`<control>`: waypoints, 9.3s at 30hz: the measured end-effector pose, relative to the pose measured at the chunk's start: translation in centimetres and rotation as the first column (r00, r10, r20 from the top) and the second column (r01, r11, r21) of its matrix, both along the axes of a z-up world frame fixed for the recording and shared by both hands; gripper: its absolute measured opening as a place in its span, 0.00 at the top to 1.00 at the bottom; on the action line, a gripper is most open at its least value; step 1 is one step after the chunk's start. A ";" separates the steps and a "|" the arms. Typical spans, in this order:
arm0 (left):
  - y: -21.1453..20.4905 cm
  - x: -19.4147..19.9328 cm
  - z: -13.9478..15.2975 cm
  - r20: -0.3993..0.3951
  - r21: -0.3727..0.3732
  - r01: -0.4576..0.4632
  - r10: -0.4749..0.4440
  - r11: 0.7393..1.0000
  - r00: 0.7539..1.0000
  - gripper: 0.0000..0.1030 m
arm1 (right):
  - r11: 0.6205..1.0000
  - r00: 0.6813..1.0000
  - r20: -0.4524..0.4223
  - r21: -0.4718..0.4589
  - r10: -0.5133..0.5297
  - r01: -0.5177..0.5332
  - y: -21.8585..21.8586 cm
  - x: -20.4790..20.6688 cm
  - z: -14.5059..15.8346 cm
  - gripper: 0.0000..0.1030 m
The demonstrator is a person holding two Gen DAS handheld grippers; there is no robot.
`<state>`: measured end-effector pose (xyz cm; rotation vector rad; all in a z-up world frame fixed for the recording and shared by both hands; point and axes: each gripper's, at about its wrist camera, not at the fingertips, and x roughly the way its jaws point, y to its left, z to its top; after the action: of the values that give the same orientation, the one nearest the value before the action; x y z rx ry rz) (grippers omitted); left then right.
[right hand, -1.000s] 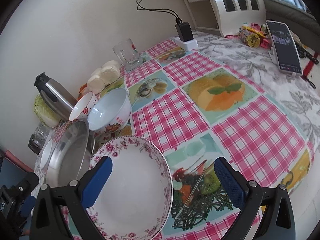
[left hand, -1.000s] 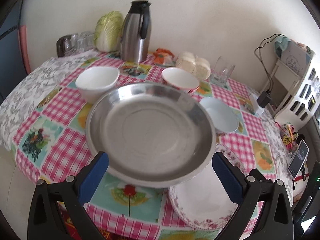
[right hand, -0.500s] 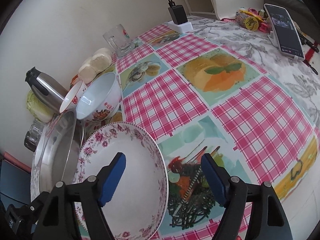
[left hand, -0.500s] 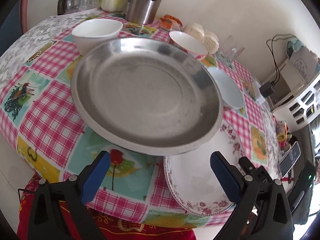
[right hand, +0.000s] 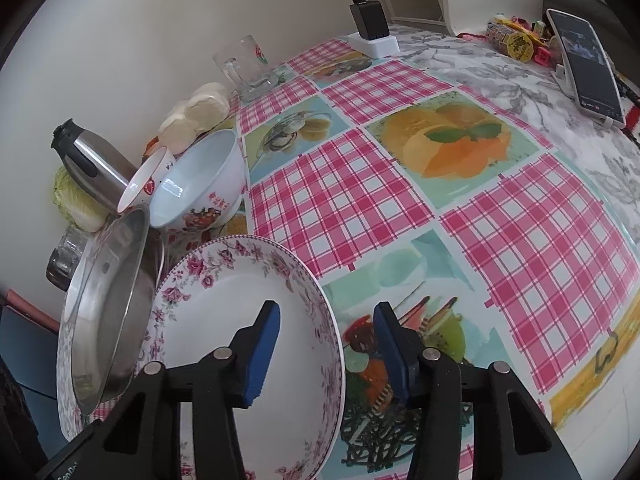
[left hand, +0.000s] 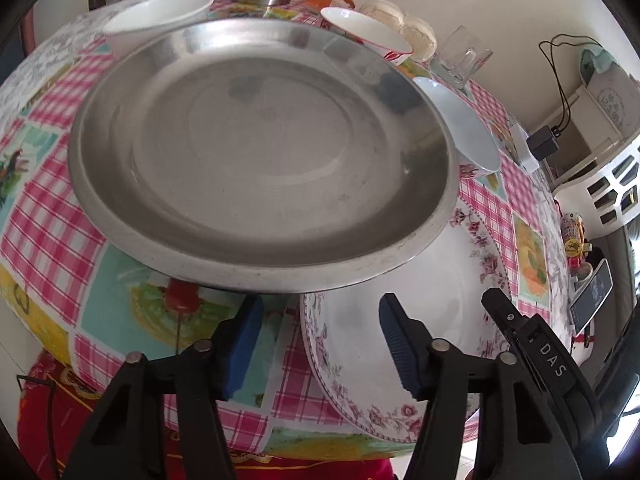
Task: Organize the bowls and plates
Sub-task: 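Close the left and right grippers on the floral plate rim, then lift the floral plate with both grippers and carry it toward the steel basin, then lower the floral plate into the steel basin with both grippers, then open both grippers to release the floral plate inside the basin, then move both grippers toward the red-rimmed white bowl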
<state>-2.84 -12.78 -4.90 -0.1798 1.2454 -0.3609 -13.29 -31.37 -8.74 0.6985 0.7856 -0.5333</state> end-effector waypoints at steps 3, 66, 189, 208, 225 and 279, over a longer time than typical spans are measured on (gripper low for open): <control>-0.2 0.3 -0.1 0.016 -0.015 -0.014 0.014 1.000 1.000 0.48 | 1.000 1.000 -0.014 -0.027 0.001 -0.002 0.1 0.3 -0.1 0.63; -5.3 0.8 -1.1 0.094 -0.061 0.165 -0.159 0.984 0.983 0.82 | 0.997 0.995 0.078 -0.039 -0.063 0.067 -3.9 -2.5 -0.7 0.80; 9.3 13.0 1.5 0.145 -0.173 -0.111 0.137 0.979 0.980 0.84 | 0.962 0.961 0.126 -0.151 0.245 -0.226 8.6 11.4 3.7 0.84; 8.8 13.5 1.3 0.224 -0.102 -0.090 0.111 0.991 0.968 0.81 | 0.936 0.944 0.099 -0.197 0.314 -0.291 10.0 12.0 3.8 0.55; 7.9 13.0 1.9 0.231 -0.055 -0.044 0.055 0.998 0.971 0.52 | 0.940 0.942 0.097 -0.151 0.322 -0.306 9.8 12.1 4.1 0.48; 7.2 13.3 5.6 0.435 0.117 -0.093 0.034 0.989 0.900 0.00 | 0.964 0.973 0.180 -0.249 0.141 -0.094 5.8 9.2 7.7 0.00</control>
<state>10.50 -5.57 0.74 -0.0197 0.8168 -0.2406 -4.11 -25.61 -1.01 0.4690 0.5620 -0.4341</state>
